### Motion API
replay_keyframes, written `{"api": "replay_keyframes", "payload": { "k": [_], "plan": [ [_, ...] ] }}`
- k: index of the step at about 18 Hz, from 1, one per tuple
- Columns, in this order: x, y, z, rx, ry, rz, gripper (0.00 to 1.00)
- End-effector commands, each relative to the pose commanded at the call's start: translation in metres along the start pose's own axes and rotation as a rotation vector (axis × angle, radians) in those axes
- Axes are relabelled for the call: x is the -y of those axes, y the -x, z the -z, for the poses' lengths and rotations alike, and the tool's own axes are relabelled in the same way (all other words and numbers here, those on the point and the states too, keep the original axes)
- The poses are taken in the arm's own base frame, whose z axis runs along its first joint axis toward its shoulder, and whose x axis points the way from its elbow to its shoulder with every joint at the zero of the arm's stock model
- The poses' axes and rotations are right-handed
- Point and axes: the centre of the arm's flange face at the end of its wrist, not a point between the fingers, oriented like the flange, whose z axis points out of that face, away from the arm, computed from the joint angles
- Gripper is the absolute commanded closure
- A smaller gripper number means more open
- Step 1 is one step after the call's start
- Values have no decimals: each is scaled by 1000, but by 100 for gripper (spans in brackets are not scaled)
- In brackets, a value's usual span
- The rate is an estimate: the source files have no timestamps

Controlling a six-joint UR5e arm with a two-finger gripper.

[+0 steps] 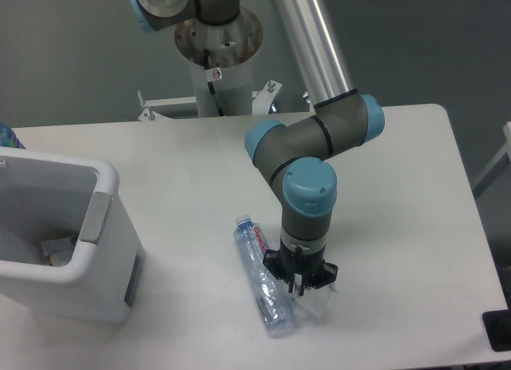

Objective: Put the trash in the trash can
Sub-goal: 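Close the gripper on the crumpled white paper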

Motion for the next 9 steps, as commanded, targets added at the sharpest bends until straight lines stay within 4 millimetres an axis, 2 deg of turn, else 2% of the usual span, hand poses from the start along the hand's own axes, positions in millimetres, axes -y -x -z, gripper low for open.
{"api": "replay_keyframes", "payload": {
  "k": [9],
  "plan": [
    [-8, 38, 61, 45, -97, 67, 100]
  ]
}}
